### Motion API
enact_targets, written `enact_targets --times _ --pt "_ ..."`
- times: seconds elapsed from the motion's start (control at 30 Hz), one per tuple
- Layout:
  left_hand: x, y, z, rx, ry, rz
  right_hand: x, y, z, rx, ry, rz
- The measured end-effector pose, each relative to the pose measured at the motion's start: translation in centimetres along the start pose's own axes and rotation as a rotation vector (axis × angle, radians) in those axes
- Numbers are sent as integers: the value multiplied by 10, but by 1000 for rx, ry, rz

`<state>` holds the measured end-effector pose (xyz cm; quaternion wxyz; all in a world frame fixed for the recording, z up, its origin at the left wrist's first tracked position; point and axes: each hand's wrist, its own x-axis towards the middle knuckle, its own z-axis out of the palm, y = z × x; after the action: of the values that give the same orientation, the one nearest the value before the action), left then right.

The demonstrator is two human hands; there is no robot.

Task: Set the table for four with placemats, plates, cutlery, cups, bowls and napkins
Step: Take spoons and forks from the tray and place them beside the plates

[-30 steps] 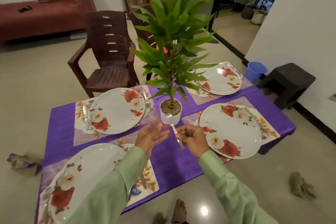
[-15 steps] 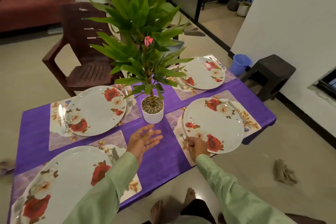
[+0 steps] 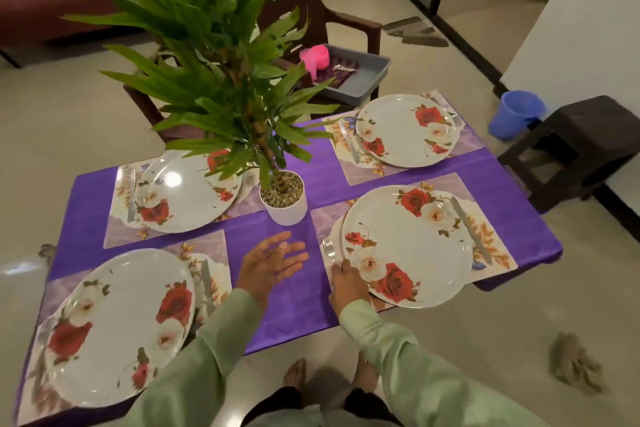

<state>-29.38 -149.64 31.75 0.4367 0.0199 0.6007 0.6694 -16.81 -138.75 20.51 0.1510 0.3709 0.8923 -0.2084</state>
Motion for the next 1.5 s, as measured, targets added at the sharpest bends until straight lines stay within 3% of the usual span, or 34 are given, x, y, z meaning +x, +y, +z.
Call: enact_targets --times 0.2,0.37,0.53,0.77,1.07,1.27,1.5 --pt "-7 -12 6 -69 50 -8 8 2 -12 3 -35 -24" --pt "9 -12 12 -15 19 -15 6 23 -30 103 79 -85" --pt "36 -3 38 23 -99 -46 -7 64 -64 234 334 -52" --pt "59 4 108 87 -321 -104 -36 121 -108 349 626 167" --pt "78 -12 228 181 -474 -100 -46 216 -143 425 732 307" --pt "100 -43 335 188 -450 -101 -20 318 -174 478 751 301" --pt "124 -86 501 184 -351 -77 6 466 -245 433 746 154"
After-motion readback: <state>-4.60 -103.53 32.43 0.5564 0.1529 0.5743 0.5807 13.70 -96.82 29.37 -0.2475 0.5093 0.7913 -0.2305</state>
